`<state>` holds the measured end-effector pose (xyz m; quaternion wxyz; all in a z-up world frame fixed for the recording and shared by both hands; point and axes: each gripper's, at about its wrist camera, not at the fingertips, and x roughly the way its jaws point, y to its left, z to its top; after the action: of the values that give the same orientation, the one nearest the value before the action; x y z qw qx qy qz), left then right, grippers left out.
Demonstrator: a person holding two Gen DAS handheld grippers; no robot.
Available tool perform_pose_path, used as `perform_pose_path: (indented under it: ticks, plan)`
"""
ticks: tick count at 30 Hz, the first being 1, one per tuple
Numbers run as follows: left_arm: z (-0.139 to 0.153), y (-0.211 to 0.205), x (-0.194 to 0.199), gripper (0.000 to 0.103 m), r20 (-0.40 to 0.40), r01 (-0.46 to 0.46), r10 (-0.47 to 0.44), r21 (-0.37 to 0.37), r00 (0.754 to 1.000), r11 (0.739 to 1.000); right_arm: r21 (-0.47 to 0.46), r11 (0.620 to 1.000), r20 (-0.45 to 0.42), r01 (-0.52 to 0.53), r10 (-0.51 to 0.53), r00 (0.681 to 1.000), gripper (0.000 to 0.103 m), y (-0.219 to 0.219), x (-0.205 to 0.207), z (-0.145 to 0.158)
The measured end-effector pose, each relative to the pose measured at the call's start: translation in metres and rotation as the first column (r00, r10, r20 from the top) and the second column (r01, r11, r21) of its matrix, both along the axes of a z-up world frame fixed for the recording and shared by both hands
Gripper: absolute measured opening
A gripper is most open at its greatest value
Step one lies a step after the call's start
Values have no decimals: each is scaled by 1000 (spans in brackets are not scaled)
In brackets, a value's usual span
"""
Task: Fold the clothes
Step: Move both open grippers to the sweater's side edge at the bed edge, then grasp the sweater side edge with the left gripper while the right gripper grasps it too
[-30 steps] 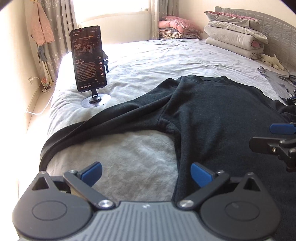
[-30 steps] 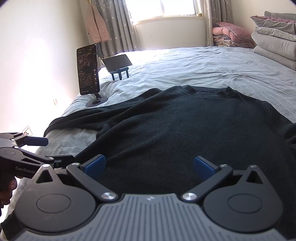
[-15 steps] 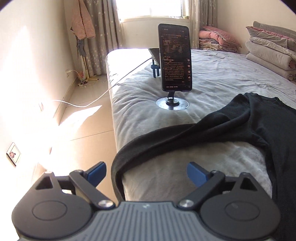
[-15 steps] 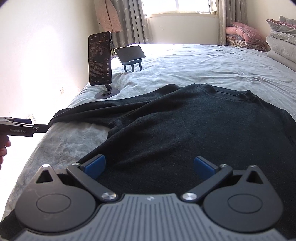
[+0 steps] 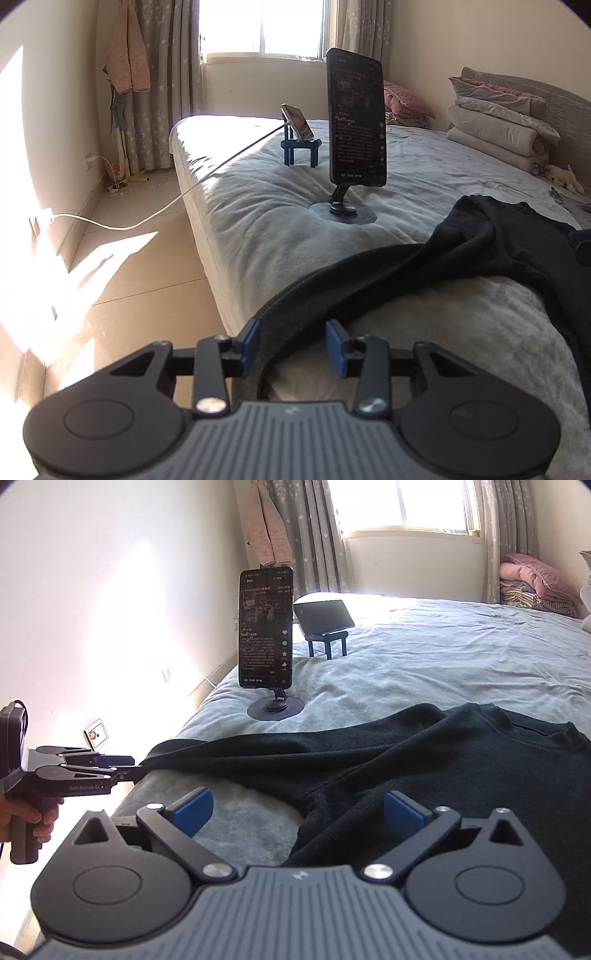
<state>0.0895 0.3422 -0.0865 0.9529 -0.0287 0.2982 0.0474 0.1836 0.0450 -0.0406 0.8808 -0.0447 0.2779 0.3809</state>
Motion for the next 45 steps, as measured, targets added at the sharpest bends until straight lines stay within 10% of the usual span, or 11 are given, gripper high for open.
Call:
perform_pose_path:
  ticks: [13, 18, 20, 33, 45]
  plan:
    - [-8, 28, 10, 5, 18, -24, 26, -106, 1000, 994, -153, 961, 141, -230, 251, 958, 79, 110, 23, -15]
    - [2, 27, 10, 3, 59, -27, 31, -64, 998, 998, -242, 928, 191, -283, 331, 924, 39, 127, 25, -25]
    - [8, 29, 10, 3, 79, -34, 39, -61, 996, 998, -241, 928, 197, -283, 333, 922, 4, 129, 29, -25]
    - [52, 47, 11, 3, 96, 36, -30, -61, 995, 997, -84, 961, 223, -264, 276, 935, 4, 127, 44, 5]
    - [28, 86, 91, 3, 7, -121, 121, 61, 993, 991, -248, 957, 236, -149, 209, 949, 4, 183, 71, -23]
